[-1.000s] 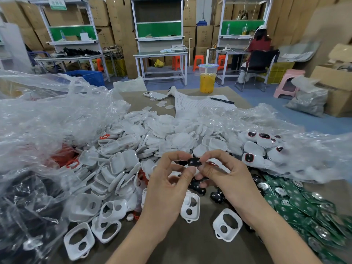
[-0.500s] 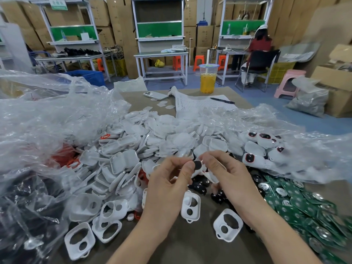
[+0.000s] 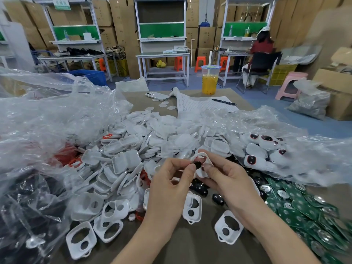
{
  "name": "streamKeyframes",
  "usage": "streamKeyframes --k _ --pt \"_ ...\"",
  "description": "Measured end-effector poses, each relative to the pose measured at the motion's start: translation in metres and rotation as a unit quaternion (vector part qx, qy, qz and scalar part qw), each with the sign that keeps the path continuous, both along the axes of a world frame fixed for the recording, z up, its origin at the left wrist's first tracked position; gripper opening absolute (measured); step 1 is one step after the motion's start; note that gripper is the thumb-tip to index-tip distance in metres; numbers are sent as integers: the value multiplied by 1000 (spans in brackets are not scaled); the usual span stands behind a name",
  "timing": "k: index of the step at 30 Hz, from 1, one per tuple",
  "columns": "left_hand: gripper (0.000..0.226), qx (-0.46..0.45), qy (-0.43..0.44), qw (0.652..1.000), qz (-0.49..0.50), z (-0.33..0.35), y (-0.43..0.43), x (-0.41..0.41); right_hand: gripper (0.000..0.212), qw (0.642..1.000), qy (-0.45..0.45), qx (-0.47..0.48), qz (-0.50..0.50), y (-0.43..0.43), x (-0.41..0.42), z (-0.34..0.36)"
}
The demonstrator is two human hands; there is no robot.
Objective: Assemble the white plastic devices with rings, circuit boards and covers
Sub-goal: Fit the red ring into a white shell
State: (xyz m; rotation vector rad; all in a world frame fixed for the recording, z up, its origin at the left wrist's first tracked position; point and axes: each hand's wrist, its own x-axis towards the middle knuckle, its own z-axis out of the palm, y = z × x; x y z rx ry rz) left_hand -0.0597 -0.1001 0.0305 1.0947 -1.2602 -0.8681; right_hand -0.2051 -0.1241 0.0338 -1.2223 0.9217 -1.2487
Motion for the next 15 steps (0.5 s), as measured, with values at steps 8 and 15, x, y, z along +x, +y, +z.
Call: streamKeyframes --k 8,15 --pt "11 -13 -1 999 38 0 0 0 34 999 -13 11 36 5 4 0" --pt "15 -26 14 999 28 1 1 -2 34 998 -54 11 37 6 3 3"
